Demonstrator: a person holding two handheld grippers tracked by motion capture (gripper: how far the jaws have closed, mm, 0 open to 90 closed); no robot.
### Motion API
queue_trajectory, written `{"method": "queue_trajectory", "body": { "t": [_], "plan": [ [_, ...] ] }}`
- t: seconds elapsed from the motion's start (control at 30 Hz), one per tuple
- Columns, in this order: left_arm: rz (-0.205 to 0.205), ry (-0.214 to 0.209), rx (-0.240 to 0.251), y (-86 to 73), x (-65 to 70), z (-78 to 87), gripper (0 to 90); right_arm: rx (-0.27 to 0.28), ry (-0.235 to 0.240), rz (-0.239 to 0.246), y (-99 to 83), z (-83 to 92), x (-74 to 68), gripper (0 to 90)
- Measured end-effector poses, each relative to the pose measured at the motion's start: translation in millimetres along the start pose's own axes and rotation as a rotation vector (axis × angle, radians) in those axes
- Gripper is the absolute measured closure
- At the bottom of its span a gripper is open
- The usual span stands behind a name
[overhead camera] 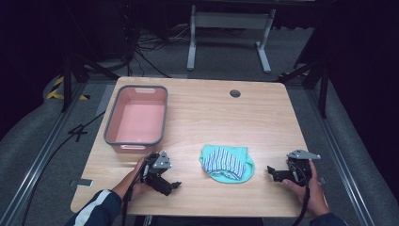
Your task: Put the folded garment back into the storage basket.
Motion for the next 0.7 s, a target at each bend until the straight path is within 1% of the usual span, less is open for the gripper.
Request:
{"method": "queue_trajectory", "body": {
  "t": [0.03,0.1,0.2,0.27,0.3,0.43,0.53,0.7],
  "plan": [
    [0.0,0.0,0.0,0.0,0.0,0.0,0.0,0.0,0.0,0.0,0.0,0.0,0.0,0.5],
    [-0.015,-0.013,0.0,-0.9,-0.7,0.8,0.0,-0.001,0.001,0.002,0.0,0.0,0.1,0.5],
    [-0.02,-0.013,0.001,-1.6,-1.3,1.4,0.0,0.0,0.004,0.004,0.6,-0.4,-0.1,0.5],
    [-0.01,-0.016,0.007,-1.6,-0.4,1.2,0.0,-0.002,0.005,0.004,0.7,-0.5,-0.2,0.5],
    [-0.016,-0.012,0.003,-2.1,-1.2,1.8,0.0,-0.003,0.005,0.006,0.8,-0.5,-0.1,0.5],
    [-0.019,-0.012,-0.001,-2.4,-1.4,2.2,0.0,-0.018,0.015,0.018,0.4,0.3,0.1,0.5],
    [-0.011,-0.006,-0.002,-2.8,-0.6,2.5,0.1,-0.019,0.015,0.021,0.2,0.6,0.3,0.7],
    [-0.008,-0.004,-0.017,-4.0,-0.4,4.5,0.3,-0.011,0.022,0.022,-1.0,3.3,0.0,4.8]
  ]
}}
Point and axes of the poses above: each handheld gripper's, and its own axes: z roughly backward along the jaws, y roughly out of its top, x roughly to its right, the point moved 8 cm from there along -z, roughly forward along the jaws, and after that the axes turned 10 degrees about -z, right-handed, at the moved point
